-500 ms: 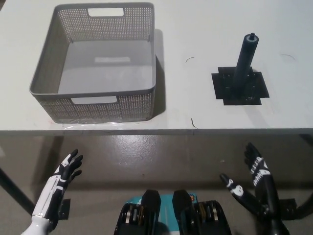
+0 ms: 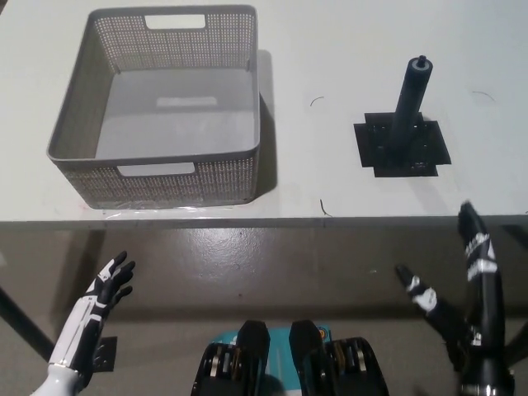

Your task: Use the right hand to pick up a electric screw driver and put it into a container on the left side

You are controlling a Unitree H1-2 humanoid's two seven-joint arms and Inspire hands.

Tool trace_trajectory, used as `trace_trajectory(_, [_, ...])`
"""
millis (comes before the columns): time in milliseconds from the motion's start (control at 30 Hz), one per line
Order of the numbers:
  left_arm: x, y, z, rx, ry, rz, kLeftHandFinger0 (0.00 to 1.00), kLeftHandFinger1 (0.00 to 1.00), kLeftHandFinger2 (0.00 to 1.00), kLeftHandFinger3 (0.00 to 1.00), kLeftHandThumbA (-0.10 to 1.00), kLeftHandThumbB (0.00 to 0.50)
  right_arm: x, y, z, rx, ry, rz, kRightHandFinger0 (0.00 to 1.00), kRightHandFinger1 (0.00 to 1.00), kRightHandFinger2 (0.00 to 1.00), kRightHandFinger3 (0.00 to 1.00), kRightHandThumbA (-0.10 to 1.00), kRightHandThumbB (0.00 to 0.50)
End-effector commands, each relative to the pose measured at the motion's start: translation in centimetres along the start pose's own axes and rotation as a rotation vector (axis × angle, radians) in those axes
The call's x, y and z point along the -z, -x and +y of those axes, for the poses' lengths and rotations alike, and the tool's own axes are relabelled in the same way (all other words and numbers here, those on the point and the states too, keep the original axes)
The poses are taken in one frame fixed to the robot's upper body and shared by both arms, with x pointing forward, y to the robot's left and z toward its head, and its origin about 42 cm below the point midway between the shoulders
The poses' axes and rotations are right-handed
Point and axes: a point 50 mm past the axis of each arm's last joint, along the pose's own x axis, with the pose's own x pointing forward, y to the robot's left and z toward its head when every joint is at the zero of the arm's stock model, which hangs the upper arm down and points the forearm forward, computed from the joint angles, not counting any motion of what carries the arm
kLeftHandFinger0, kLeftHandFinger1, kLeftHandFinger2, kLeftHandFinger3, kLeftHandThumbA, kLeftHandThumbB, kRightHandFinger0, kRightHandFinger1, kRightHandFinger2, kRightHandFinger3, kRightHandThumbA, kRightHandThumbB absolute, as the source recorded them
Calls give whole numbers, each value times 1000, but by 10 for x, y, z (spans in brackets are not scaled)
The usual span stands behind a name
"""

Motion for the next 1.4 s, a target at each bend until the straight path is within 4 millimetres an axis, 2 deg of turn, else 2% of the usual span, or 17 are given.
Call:
trace_trajectory(0, [-9,0,8,5,-13,-53,1000,1000,1000,1000,1000,227,-14,-38,-5,24,98,-76,1000,1000,1000,1000,1000,500])
trace_trajectory(33, [-9,0,8,5,-14,-53,1000,1000,1000,1000,1000,230,-13,-43,-5,27,99,-72,1000,1000,1000,1000,1000,500])
trace_trajectory(67, [-9,0,8,6,-16,-52,1000,1000,1000,1000,1000,238,-12,-50,-5,31,100,-66,1000,1000,1000,1000,1000,462])
trace_trajectory(100, [-8,0,8,7,-16,-53,1000,1000,1000,1000,1000,242,-10,-59,-5,36,102,-41,1000,1000,1000,1000,1000,498])
trace_trajectory(200, [-7,0,7,12,-4,-55,1000,1000,1000,1000,1000,252,-6,-84,-5,34,73,1,1000,1000,1000,1000,985,500])
trace_trajectory(267, [-7,-1,7,14,-1,-54,1000,1000,1000,1000,1000,250,-4,-94,-5,31,63,14,1000,1000,1000,1000,976,433])
trace_trajectory(300, [-7,-1,7,14,0,-54,1000,1000,1000,1000,1000,251,-1,-102,-6,30,57,20,1000,1000,1000,1000,971,462])
trace_trajectory(467, [-7,1,6,14,3,-55,1000,1000,1000,1000,1000,244,7,-126,-10,39,79,69,1000,1000,1000,1000,964,450])
trace_trajectory(600, [-6,3,6,21,8,-51,1000,1000,1000,1000,1000,249,13,-149,-11,47,55,103,1000,1000,1000,1000,908,427])
trace_trajectory(667, [-5,3,6,22,13,-51,1000,1000,1000,1000,1000,247,16,-158,-11,55,47,126,1000,1000,1000,1000,911,453])
trace_trajectory(733, [-5,3,6,21,14,-51,1000,1000,1000,1000,1000,248,19,-167,-11,60,35,141,1000,1000,1000,1000,907,449])
trace_trajectory(767, [-5,4,6,21,14,-50,1000,1000,1000,1000,1000,249,20,-172,-10,61,8,151,1000,1000,1000,1000,888,418])
trace_trajectory(800, [-5,4,6,21,14,-49,1000,1000,1000,1000,1000,249,22,-177,-9,66,-21,159,1000,1000,1000,1000,865,440])
trace_trajectory(900, [-5,3,7,18,11,-52,1000,1000,1000,1000,1000,246,25,-194,-4,63,-62,181,1000,1000,1000,1000,874,423])
trace_trajectory(1000, [-5,2,8,24,4,-53,1000,1000,1000,1000,1000,249,26,-206,1,63,-49,194,1000,1000,1000,1000,890,439])
trace_trajectory(1100, [-5,3,10,25,2,-57,1000,1000,1000,1000,1000,261,27,-222,11,67,-44,207,1000,1000,1000,1000,875,478])
trace_trajectory(1367, [-7,-3,10,34,-5,-60,1000,1000,1000,1000,1000,281,24,-249,29,34,-80,267,1000,1000,1000,1000,883,463])
